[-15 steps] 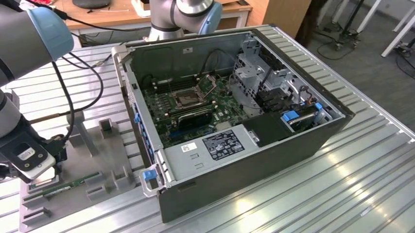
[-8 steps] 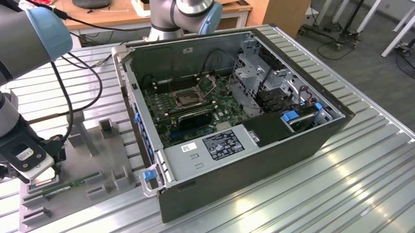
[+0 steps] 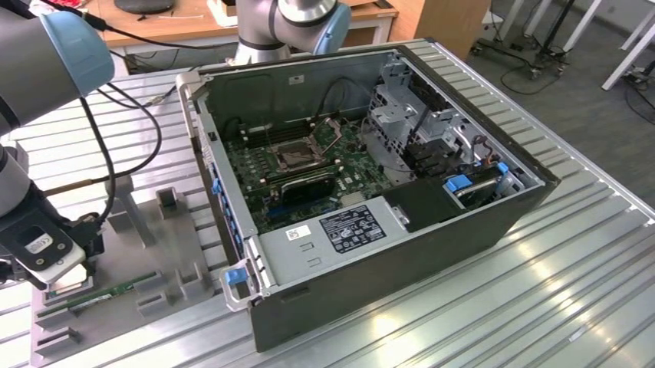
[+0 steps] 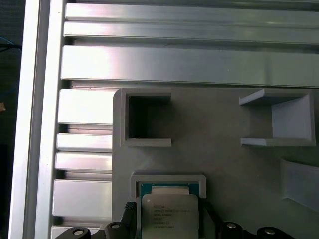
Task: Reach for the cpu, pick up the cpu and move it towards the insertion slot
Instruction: 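Pick up the cpu and move it towards the insertion slot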
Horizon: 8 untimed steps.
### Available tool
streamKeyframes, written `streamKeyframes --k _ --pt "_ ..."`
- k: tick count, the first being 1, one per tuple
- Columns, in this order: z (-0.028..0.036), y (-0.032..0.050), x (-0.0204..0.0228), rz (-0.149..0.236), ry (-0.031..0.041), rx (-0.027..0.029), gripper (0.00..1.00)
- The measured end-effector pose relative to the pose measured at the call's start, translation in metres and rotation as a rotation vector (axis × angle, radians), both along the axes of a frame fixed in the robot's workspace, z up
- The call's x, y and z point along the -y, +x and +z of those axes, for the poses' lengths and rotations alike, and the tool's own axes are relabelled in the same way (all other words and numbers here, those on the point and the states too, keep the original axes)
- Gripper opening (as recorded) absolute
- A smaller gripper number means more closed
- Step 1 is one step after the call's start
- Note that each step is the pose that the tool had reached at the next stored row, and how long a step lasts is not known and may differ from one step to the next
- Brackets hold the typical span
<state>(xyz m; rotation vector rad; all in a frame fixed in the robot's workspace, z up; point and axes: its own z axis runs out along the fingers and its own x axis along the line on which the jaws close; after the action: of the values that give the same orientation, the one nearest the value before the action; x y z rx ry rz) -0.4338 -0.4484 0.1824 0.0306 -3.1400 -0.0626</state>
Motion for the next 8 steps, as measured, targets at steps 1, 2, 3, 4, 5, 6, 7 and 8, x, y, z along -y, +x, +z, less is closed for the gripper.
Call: streamKeyframes --k 1,2,3,4,5,6,7,8 --pt "0.0 0.0 0.0 0.0 0.0 0.0 0.62" --pt "0.0 -0.0001 0.0 0.0 -0.0001 -0.0001 0.61" --pt "0.0 -0.0001 0.0 0.0 -0.0001 -0.0001 0.55" --pt "0.0 -0.0001 0.0 0.0 -0.0001 0.0 0.55" --pt "0.0 -0.0001 0.0 0.0 0.0 0.0 0.54" --pt "0.0 -0.0001 0.0 0.0 -0.0001 0.0 0.54" --pt "0.0 -0.0001 0.0 0.0 0.0 0.0 0.54" --pt "0.0 -0.0002 0.0 0.0 0.0 0.0 0.54"
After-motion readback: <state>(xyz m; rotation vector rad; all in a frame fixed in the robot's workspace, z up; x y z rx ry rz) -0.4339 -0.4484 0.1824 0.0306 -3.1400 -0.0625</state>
